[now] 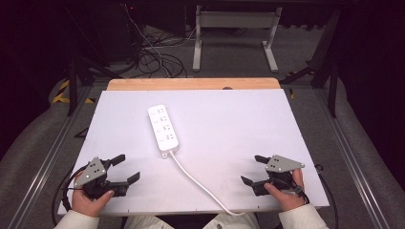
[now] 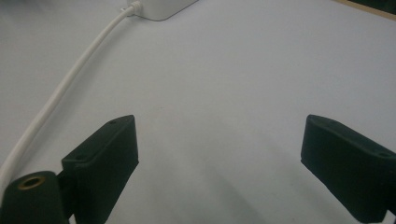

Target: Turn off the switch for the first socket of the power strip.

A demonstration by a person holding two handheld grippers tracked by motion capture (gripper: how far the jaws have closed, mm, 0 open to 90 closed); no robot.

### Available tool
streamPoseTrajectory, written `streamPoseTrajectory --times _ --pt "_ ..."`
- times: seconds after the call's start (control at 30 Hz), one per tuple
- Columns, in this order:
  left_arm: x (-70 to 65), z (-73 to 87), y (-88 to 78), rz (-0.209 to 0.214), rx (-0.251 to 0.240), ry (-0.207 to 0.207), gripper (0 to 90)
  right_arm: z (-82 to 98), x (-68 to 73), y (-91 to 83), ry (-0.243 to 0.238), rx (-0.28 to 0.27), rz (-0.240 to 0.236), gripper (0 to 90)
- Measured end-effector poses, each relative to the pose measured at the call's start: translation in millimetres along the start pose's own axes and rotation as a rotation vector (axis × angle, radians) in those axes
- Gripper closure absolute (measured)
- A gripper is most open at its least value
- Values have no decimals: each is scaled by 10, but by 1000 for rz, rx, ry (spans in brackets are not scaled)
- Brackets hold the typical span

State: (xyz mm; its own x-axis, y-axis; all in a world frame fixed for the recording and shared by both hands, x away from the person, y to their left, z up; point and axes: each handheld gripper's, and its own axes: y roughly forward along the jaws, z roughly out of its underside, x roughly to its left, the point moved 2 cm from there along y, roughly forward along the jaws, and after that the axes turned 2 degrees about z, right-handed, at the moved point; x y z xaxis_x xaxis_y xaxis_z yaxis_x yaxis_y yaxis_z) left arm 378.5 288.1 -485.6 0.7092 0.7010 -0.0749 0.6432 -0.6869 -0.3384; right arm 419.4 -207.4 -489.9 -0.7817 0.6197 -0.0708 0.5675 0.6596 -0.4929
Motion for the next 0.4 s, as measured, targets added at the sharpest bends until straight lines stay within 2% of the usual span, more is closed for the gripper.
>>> streamPoseTrajectory --times 0.17,0.3,0.4 --pt "-2 -9 -18 -10 27 29 158 -4 3 0 -2 0 -1 115" --pt "5 -26 -25 -79 71 94 148 0 -1 4 -2 4 0 115" --pt "4 -30 -27 -65 67 85 149 2 -5 3 0 1 -1 115"
